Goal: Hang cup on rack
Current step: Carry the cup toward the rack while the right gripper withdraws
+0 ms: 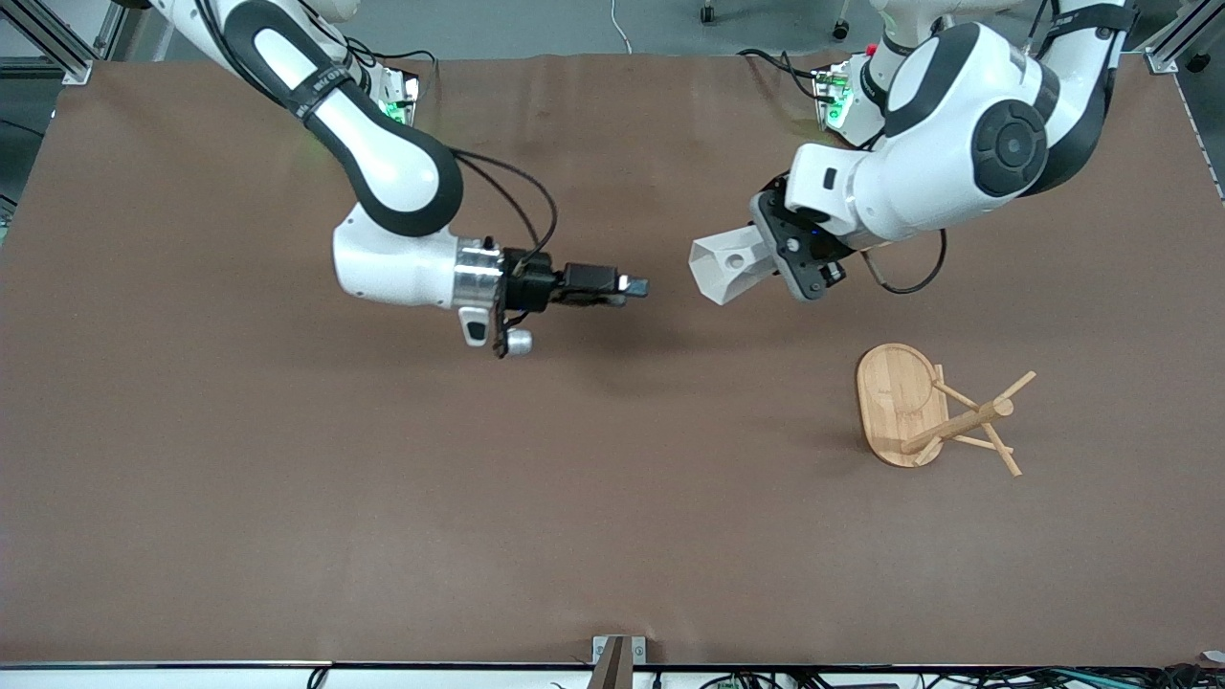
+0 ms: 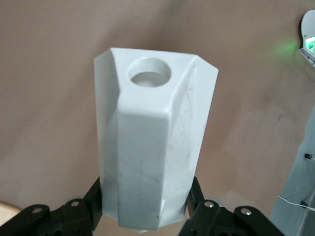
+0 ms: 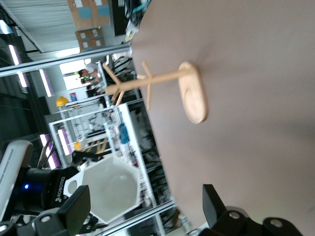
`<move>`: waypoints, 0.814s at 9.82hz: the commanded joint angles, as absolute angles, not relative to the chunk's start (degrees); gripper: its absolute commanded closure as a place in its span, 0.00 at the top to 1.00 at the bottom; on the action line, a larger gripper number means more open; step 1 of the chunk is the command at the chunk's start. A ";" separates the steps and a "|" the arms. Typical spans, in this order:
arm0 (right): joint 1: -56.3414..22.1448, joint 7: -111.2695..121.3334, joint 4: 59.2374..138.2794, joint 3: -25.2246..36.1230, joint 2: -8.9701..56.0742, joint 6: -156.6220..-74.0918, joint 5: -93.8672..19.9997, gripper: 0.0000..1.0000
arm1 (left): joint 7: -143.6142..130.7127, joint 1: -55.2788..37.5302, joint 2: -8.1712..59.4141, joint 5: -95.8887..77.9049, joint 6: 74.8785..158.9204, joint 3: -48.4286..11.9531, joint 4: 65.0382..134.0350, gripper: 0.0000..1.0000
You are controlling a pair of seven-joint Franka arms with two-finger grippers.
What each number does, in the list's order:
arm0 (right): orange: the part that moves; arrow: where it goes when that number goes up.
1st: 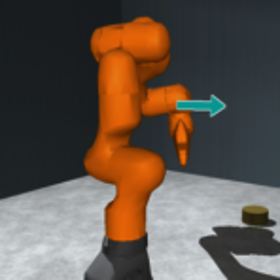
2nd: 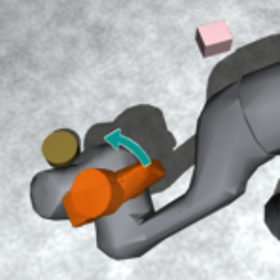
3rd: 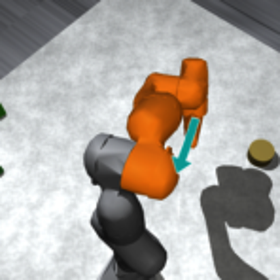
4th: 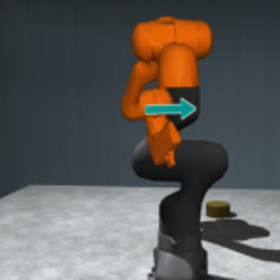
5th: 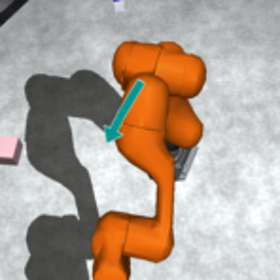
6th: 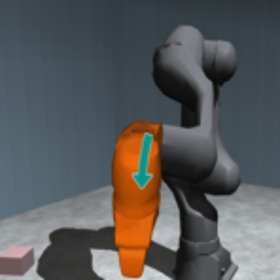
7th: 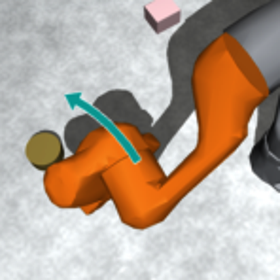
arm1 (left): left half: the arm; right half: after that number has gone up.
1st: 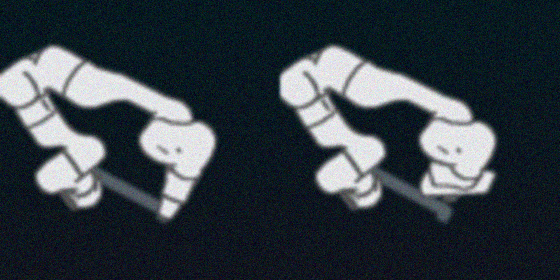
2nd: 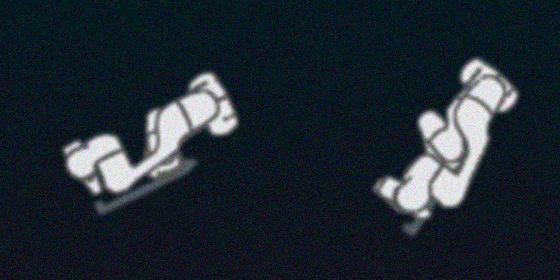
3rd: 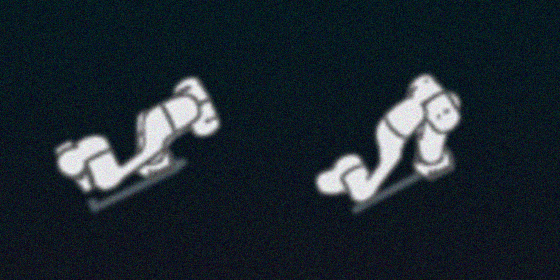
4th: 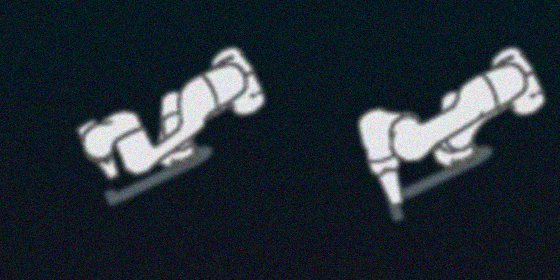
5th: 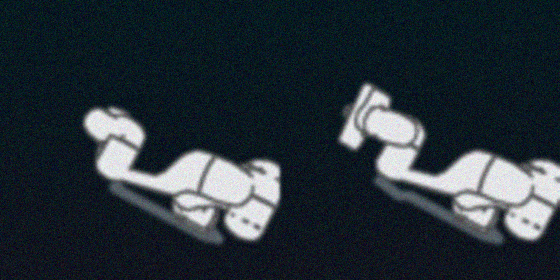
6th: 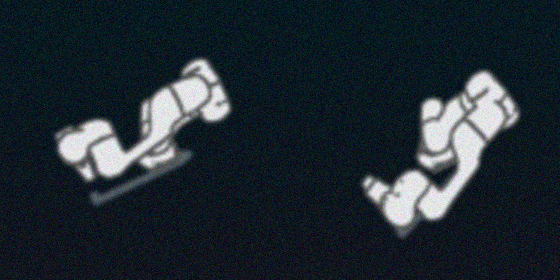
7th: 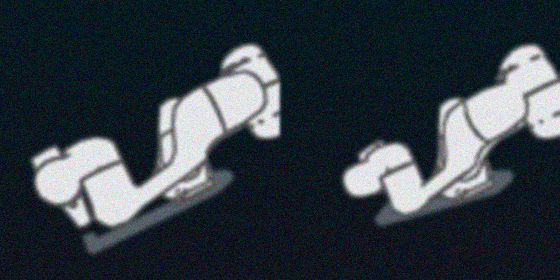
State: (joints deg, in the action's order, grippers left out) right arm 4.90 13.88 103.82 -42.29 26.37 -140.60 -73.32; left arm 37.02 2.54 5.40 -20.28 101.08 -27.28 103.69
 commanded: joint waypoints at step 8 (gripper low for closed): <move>5.89 13.62 107.60 -9.36 15.82 -133.80 -15.02 1.00 | 19.96 2.55 8.07 -16.96 112.66 -13.36 106.96 0.04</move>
